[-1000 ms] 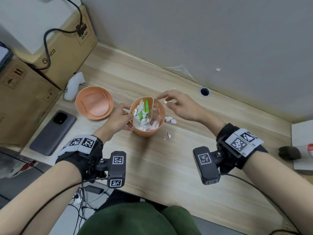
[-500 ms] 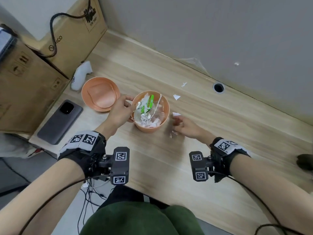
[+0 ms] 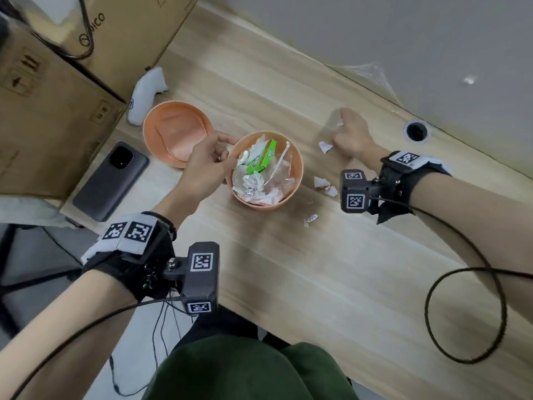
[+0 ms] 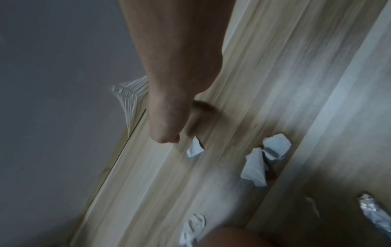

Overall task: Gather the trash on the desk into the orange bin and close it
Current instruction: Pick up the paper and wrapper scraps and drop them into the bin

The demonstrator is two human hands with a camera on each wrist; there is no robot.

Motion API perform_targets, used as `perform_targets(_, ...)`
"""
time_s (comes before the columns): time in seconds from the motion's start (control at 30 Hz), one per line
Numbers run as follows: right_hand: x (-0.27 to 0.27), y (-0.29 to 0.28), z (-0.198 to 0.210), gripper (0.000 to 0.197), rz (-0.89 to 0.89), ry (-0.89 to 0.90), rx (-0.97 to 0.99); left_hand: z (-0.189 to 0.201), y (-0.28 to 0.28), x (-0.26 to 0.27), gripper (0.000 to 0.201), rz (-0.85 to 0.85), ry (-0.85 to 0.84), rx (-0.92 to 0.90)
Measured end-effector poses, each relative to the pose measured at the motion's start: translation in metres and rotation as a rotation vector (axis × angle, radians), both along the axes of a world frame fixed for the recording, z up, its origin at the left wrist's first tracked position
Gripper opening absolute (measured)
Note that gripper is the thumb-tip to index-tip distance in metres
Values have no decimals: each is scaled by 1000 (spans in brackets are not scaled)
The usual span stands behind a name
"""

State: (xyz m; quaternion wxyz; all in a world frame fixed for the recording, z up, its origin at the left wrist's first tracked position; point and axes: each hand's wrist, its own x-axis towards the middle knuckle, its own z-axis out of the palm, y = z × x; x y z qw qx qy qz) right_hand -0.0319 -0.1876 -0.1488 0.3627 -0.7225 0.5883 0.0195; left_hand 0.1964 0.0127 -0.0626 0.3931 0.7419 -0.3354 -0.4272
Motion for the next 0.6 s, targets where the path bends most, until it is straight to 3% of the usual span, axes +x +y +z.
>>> perform_targets(0.1, 0, 33, 0, 51, 183, -77, -6, 1, -1, -1, 17, -23, -18, -16)
perform_targets(0.3, -40, 144, 0, 80, 480, -45, 3, 0, 4, 2, 14, -77, 19, -22)
perform_targets(0.37, -55, 181, -2, 76, 518, -36, -55, -2, 7, 4, 19, -88, 38, -8)
perform_targets(0.5, -70, 215, -11, 25, 391, -165, -238, -3, 12, 7, 23, -115, 57, 6)
perform_targets(0.6, -94, 214, -9, 19, 235, -157, -294, -2, 14, 6, 26, -140, 52, 10)
